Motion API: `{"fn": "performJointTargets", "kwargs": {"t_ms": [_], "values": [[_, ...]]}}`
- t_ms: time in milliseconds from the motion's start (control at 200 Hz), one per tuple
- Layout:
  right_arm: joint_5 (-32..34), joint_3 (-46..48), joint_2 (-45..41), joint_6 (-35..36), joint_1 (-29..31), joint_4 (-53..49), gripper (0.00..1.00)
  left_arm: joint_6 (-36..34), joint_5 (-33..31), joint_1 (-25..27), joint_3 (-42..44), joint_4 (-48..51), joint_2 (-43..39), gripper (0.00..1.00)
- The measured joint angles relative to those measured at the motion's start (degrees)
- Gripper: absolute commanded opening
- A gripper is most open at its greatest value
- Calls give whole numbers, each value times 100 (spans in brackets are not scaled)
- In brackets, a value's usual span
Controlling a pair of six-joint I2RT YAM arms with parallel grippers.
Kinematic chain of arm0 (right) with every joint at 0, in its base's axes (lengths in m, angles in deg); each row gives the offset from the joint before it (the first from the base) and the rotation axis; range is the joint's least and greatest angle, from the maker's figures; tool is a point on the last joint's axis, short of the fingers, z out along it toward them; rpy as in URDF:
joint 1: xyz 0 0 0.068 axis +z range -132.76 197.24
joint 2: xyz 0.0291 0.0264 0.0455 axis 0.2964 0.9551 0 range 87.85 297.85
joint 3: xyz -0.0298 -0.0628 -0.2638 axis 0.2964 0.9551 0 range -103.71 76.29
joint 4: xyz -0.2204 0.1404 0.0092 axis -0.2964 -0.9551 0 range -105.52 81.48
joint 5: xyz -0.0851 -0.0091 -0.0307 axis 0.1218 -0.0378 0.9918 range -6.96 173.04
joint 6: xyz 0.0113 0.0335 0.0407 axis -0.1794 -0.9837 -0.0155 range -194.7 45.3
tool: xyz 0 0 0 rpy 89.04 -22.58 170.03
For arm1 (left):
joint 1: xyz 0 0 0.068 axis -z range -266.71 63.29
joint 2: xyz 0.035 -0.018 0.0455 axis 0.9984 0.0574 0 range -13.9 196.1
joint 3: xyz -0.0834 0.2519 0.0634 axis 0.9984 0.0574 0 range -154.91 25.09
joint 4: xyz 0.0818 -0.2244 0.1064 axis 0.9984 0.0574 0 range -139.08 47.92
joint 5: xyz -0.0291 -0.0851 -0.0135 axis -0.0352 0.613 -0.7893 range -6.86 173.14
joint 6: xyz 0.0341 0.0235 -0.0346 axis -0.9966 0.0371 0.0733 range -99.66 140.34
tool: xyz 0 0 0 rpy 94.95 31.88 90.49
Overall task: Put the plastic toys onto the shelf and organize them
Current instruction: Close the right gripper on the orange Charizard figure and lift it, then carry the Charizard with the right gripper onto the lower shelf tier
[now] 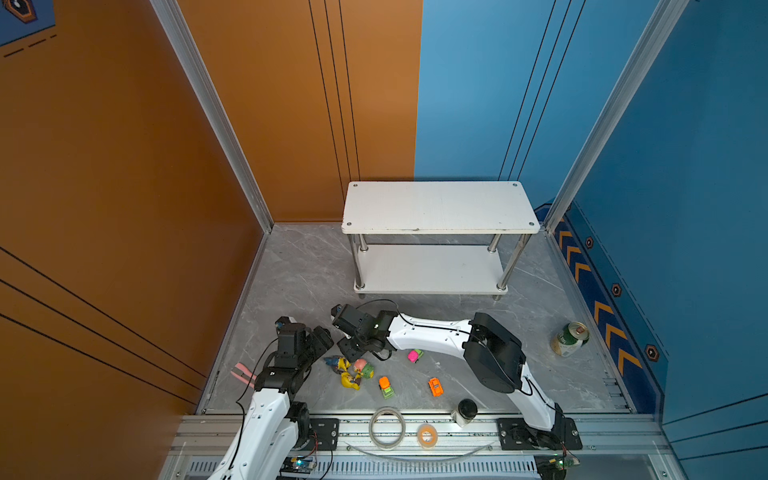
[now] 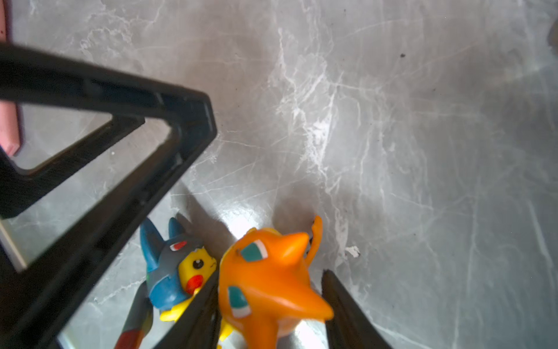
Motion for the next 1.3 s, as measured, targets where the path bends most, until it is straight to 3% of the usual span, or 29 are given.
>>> {"fn": "performJointTargets", "kwargs": {"t_ms": [260,390,611,916,1076,1296], "values": [[-87,-74,101,247,0,212,26,0,0,-11,0,0,22,85],[-125,-72,114,345,-17,306,19,0,0,-11,0,0,90,85],[-507,428,-76,876,-173,876,15,0,4,-9,0,-44,221,85],[-1231,1825,-1320,2140,-1008,1075,7,-11,50,-15,0,-247,319,85],[-1637,2050,-1823,2743,-1561,1130,6,-22,63,-15,0,-286,319,85],[-2002,2017,-1880,3493,-2033,1014,6,-22,63,-15,0,-291,330,85]]}}
